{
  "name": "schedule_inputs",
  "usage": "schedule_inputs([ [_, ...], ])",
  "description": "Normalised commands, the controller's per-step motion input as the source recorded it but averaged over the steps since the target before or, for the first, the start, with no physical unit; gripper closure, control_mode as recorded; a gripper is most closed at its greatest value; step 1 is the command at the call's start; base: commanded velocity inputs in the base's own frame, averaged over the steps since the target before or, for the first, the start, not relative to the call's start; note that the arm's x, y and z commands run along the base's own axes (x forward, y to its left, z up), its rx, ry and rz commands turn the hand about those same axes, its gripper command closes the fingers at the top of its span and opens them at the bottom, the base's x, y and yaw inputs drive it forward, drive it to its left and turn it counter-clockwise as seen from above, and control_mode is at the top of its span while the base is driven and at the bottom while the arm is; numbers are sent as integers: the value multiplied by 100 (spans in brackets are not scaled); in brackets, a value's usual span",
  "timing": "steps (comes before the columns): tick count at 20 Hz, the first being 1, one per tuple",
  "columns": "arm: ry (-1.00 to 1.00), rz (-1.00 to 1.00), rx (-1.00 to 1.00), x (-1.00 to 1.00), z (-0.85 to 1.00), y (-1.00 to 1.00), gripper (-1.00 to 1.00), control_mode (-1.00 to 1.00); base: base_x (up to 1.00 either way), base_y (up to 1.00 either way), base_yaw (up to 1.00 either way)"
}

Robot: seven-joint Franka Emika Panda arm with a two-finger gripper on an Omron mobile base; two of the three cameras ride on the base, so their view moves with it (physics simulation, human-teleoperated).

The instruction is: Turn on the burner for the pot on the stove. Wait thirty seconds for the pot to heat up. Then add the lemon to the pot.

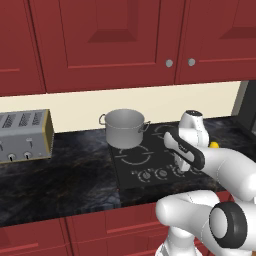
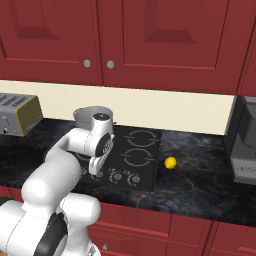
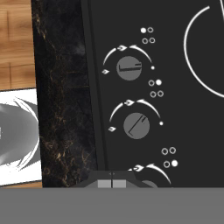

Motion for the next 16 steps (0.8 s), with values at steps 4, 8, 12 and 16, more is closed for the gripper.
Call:
schedule_inputs([
  [4,0,0,0,0,0,0,100,-100,0,0,0],
  [8,0,0,0,0,0,0,100,-100,0,0,0],
  [12,0,0,0,0,0,0,100,-100,0,0,0],
  [16,0,0,0,0,0,0,100,-100,0,0,0],
])
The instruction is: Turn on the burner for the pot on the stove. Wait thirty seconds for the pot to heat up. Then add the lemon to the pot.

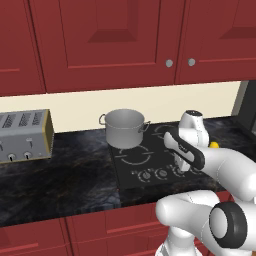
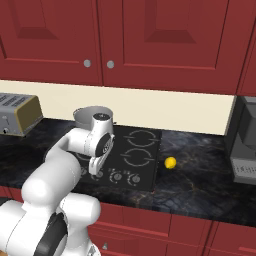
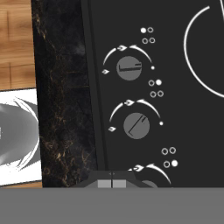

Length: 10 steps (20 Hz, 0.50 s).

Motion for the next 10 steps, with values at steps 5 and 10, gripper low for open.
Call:
schedule_inputs([
  [5,0,0,0,0,0,0,100,-100,0,0,0],
  [10,0,0,0,0,0,0,100,-100,0,0,0],
])
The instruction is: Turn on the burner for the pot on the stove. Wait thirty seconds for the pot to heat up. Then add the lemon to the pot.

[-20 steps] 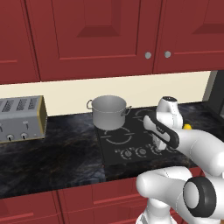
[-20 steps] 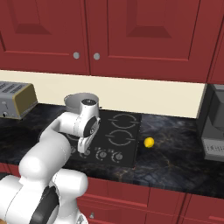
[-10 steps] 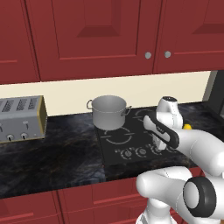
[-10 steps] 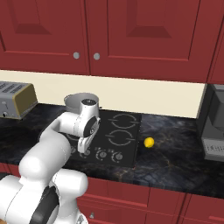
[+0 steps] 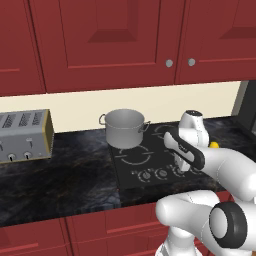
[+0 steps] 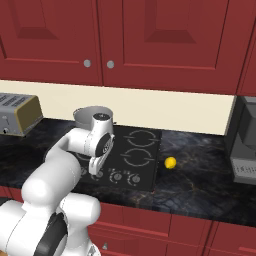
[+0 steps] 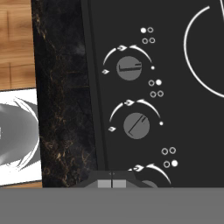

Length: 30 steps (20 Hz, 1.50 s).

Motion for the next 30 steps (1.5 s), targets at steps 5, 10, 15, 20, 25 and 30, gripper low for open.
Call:
schedule_inputs([
  [5,0,0,0,0,0,0,100,-100,0,0,0],
  [10,0,0,0,0,0,0,100,-100,0,0,0],
  [15,0,0,0,0,0,0,100,-100,0,0,0],
  [20,0,0,0,0,0,0,100,-100,0,0,0],
  [25,0,0,0,0,0,0,100,-100,0,0,0],
  [30,0,0,0,0,0,0,100,-100,0,0,0],
])
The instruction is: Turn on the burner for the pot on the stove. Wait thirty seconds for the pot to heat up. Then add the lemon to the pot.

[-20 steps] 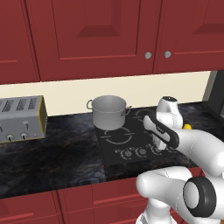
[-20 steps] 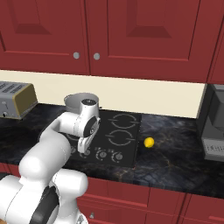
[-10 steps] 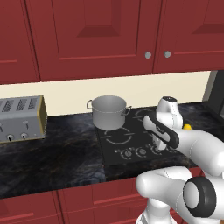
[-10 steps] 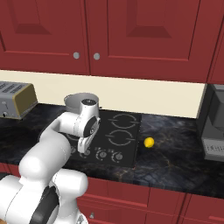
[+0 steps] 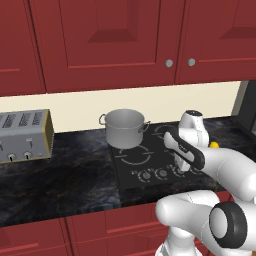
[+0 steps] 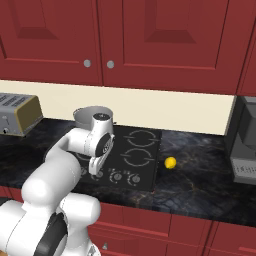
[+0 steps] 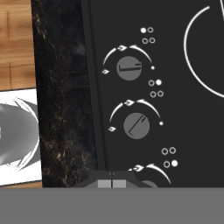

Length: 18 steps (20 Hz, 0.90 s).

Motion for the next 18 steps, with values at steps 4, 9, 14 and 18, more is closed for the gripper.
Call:
schedule_inputs([
  [4,0,0,0,0,0,0,100,-100,0,0,0],
  [9,0,0,0,0,0,0,100,-100,0,0,0],
  [14,0,0,0,0,0,0,100,-100,0,0,0],
  [18,0,0,0,0,0,0,100,-100,0,0,0],
])
